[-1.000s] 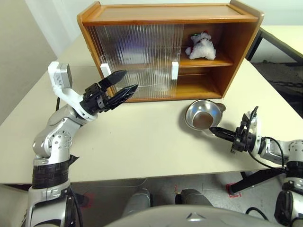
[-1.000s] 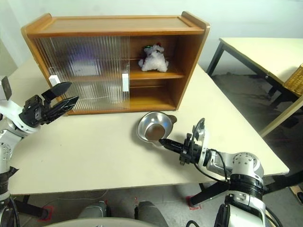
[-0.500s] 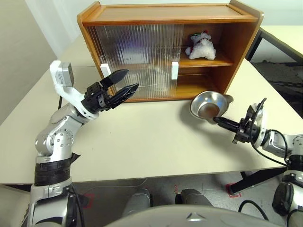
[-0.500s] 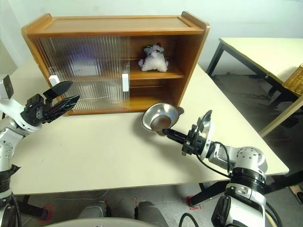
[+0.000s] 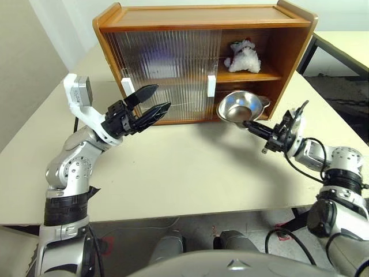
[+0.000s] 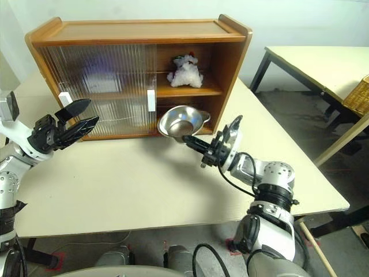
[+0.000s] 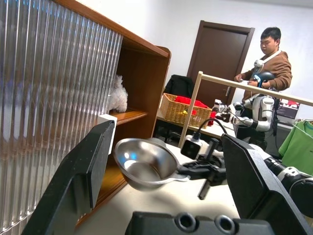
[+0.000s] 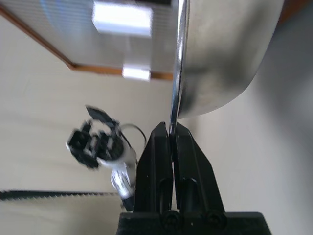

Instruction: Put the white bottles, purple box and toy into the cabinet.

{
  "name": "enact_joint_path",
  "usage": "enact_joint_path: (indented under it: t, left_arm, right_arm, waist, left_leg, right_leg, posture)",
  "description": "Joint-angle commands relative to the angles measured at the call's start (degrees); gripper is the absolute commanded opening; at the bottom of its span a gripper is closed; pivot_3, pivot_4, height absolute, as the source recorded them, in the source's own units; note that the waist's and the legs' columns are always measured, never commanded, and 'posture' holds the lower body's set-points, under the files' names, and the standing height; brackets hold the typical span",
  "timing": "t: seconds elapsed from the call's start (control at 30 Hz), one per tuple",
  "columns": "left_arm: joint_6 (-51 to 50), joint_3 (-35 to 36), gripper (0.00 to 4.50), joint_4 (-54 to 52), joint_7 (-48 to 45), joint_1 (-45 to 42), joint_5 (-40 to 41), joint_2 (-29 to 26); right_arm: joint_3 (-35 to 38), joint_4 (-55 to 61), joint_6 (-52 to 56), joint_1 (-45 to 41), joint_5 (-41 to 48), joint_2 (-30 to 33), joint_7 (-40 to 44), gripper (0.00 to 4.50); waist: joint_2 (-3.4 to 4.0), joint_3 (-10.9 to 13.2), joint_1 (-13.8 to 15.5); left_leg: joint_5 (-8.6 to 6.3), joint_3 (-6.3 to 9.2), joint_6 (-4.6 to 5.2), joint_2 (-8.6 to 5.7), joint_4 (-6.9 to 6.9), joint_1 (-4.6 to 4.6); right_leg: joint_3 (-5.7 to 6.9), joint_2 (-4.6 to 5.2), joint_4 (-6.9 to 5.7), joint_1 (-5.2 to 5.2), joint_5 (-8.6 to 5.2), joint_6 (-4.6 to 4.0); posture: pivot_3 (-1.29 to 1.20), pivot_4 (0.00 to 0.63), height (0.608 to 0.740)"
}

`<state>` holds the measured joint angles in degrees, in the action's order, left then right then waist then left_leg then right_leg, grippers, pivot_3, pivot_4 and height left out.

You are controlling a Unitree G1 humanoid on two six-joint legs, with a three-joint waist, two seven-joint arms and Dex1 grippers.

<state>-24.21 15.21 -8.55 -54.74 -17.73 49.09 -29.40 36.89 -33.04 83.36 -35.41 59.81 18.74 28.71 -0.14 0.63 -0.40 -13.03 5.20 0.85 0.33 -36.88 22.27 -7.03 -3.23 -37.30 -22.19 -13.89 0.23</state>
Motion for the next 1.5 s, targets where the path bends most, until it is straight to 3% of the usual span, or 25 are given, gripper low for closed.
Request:
enact_joint_path:
  t: [0.03,0.8,1.5]
  left_arm:
    - [-0.1,0.6,4.50,-1.1,0.3,0.4,-0.4,-0.8]
    - [-0.9,1.6,4.50,-3.2,1.6,1.6,0.3,-2.0]
    - [-1.5,3.7,4.50,-6.7,4.0,3.6,1.3,-2.6]
  right_arm:
    - [0.8,-2.7,-3.7,-2.4,-0.9,-1.6,-2.2,0.05]
    - [3.1,-15.3,-31.3,-11.1,-3.5,-9.9,-10.2,0.05]
    - [6.1,-8.0,-46.4,-12.5,-0.4,-20.0,-25.2,0.05]
  waist:
    - [0.01,0.0,0.0]
    - [0.03,0.0,0.2]
    - [0.03,0.0,0.8]
  left_leg:
    - [0.00,0.02,0.00,0.01,0.00,0.00]
    - [0.00,0.09,0.00,0.04,0.02,0.03]
    - [-0.02,0.15,-0.04,0.05,0.08,0.19]
  right_leg:
    - [0.01,0.00,0.00,0.00,0.00,-0.01]
    - [0.05,0.00,-0.01,-0.11,0.31,-0.57]
    - [0.10,0.02,-0.03,-0.29,0.34,-0.85]
  posture:
    - [0.02,0.000,0.740]
    - [0.06,0.000,0.740]
    - [0.11,0.000,0.740]
